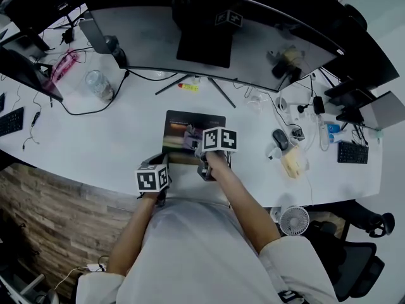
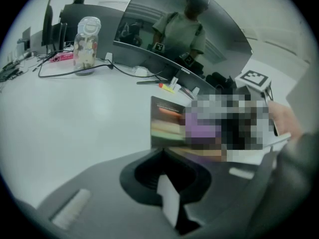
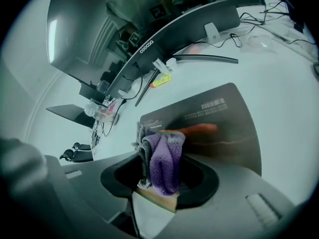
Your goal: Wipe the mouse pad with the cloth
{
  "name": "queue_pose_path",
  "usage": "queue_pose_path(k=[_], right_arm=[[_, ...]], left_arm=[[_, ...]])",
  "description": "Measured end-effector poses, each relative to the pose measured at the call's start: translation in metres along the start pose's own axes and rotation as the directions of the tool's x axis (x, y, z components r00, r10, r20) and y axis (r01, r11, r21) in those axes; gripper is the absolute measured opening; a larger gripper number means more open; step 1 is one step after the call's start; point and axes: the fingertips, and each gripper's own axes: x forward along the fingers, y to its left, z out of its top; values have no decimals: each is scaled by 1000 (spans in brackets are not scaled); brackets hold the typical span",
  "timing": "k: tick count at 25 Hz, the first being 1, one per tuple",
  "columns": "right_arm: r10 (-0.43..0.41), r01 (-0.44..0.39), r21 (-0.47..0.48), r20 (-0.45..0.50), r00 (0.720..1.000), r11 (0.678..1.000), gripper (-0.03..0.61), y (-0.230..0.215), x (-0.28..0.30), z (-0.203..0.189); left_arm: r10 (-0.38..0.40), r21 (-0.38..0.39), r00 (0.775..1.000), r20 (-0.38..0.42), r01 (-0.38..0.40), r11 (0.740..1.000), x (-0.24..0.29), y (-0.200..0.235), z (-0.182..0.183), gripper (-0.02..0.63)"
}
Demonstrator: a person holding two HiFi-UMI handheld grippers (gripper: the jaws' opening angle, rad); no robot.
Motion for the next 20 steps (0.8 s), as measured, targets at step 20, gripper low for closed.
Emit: queue_pose_path(k=[20], right_arm=[[-19,19,1,0,1000,1000,189,-34,-25,0]], left_arm=[[-3,1,1000,-1,3,1000,1,-2,-1,0]])
